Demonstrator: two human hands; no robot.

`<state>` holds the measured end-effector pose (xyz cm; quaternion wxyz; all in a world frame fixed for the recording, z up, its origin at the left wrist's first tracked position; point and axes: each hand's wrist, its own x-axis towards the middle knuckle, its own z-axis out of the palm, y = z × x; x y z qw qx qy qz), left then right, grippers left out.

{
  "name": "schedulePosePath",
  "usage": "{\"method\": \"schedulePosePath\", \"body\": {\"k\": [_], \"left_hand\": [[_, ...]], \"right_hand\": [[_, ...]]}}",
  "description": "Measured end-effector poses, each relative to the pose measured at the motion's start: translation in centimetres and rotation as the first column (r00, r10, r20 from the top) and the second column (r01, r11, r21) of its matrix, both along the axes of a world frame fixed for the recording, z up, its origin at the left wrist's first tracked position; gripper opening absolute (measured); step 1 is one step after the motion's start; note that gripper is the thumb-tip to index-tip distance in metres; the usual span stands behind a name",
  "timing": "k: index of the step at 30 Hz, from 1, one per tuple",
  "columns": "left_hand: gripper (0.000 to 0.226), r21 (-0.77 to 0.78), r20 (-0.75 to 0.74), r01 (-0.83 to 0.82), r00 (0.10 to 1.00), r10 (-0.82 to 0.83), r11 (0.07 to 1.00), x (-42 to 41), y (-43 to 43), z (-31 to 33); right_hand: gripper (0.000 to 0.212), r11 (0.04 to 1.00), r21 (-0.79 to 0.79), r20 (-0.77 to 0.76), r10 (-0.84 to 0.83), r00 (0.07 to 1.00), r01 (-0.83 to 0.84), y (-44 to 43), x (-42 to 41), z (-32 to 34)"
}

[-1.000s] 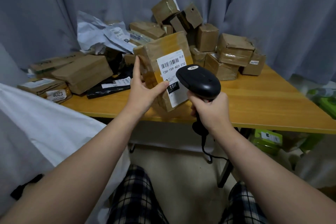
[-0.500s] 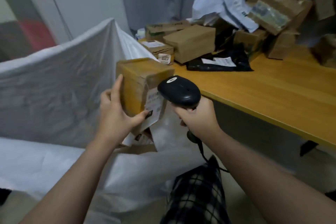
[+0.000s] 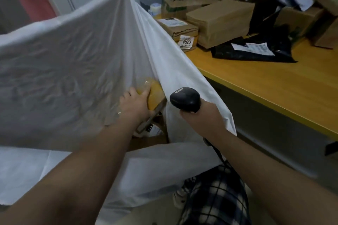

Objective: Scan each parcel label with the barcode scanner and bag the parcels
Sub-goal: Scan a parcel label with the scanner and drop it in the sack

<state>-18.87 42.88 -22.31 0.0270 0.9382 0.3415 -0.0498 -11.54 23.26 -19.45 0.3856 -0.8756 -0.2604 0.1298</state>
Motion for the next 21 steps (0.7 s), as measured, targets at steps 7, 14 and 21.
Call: {"method": "schedulePosePath", "body": {"k": [7, 14, 21], "left_hand": [[0.075, -0.113, -0.184, 0.169, 0.965, -0.188, 0.979, 0.1, 0.0, -1.1], [0.090, -0.645, -0.237, 0.206, 0.862, -0.449, 0.736, -4.4, -9.2, 2.6], [0.028, -0.287, -0.047, 0.369, 0.916, -0.398, 0.884, -6.7, -12.2, 2.0]], "right_hand": [[0.023, 0.986, -0.097, 0.399, -0.086, 0.913, 0.135, -4.3, -1.0, 0.0], [0.032, 0.977, 0.061, -0.344, -0.171, 0.923, 0.204, -7.5, 1.0, -0.6], [0.025, 0.993, 0.065, -0.515, -0.051, 0.856, 0.098, -5.1, -1.7, 4.3]]}}
